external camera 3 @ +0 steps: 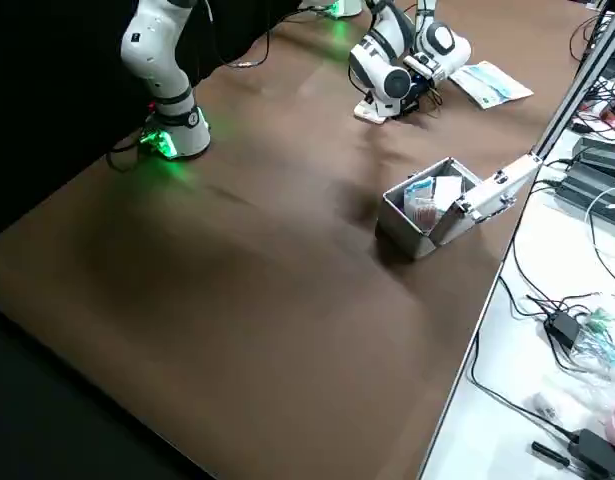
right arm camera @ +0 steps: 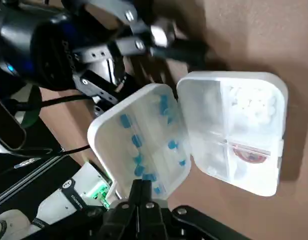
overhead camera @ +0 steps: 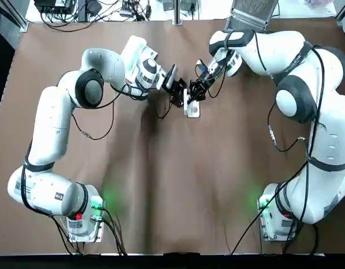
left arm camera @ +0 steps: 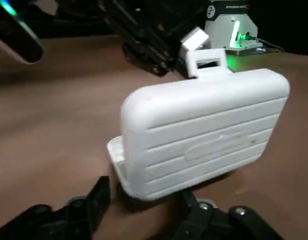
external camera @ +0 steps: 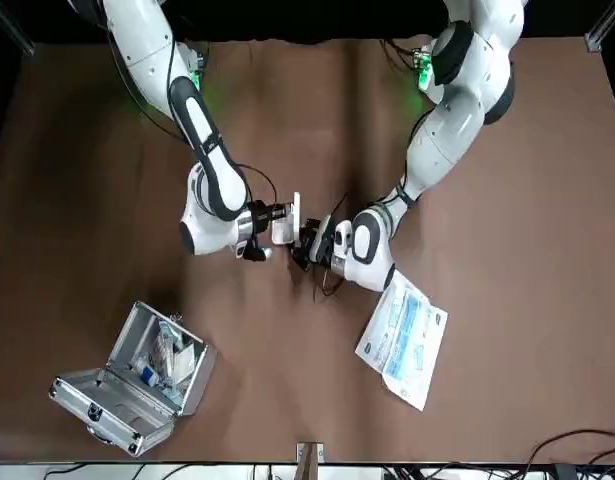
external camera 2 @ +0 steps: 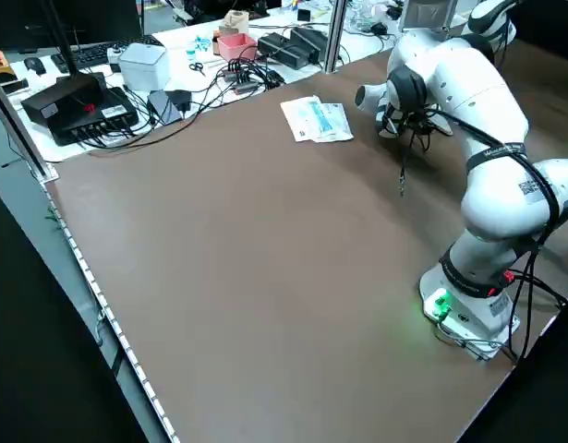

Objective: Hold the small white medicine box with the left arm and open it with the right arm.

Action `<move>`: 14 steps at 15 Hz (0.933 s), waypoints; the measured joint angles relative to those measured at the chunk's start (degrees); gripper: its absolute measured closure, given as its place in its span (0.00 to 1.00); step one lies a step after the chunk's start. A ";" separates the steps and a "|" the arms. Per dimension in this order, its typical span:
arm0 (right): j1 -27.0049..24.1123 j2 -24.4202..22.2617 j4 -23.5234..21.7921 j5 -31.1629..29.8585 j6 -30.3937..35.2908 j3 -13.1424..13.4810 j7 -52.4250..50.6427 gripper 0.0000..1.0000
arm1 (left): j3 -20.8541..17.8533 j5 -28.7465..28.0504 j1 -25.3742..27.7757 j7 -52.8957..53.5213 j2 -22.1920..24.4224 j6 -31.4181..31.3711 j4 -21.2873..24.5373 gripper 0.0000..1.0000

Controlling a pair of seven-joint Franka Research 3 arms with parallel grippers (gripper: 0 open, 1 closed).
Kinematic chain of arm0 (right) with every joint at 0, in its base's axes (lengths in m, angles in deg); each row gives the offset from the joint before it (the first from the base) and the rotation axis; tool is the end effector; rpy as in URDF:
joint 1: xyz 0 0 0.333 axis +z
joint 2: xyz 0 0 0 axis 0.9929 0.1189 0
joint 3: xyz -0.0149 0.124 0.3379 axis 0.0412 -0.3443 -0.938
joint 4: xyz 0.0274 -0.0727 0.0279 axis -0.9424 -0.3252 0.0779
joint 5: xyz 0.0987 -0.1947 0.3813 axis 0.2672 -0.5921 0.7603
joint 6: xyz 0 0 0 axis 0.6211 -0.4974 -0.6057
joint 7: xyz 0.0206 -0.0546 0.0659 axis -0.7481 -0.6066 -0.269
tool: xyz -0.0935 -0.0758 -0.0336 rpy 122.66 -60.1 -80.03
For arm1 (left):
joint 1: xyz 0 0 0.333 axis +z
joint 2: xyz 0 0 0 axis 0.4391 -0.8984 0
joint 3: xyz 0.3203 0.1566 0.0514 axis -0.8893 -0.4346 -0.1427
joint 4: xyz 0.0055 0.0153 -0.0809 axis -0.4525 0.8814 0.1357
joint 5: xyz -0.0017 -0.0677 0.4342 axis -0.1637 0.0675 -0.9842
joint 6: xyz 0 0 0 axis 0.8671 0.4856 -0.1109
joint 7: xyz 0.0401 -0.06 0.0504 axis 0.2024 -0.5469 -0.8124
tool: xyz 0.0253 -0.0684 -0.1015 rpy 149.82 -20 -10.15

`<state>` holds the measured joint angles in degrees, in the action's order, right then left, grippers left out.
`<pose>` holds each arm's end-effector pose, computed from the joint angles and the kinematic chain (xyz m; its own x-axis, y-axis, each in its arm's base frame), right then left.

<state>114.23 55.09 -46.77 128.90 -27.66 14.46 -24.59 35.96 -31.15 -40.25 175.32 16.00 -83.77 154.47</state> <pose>0.5429 0.3894 0.1708 0.8674 0.1386 -0.4780 -0.2604 -0.6920 -0.6733 0.5969 -0.4974 0.0503 -0.1706 -0.3347 0.9268 -0.9055 0.4241 -0.0135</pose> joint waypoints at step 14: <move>2.87 3.24 1.38 1.82 -5.09 -0.14 -0.03 0.99 | -2.00 -10.54 11.72 -25.40 11.99 13.01 -0.70 0.00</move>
<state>117.10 58.33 -45.39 130.71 -32.75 14.32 -24.61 33.97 -41.69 -28.53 149.92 27.99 -70.76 153.77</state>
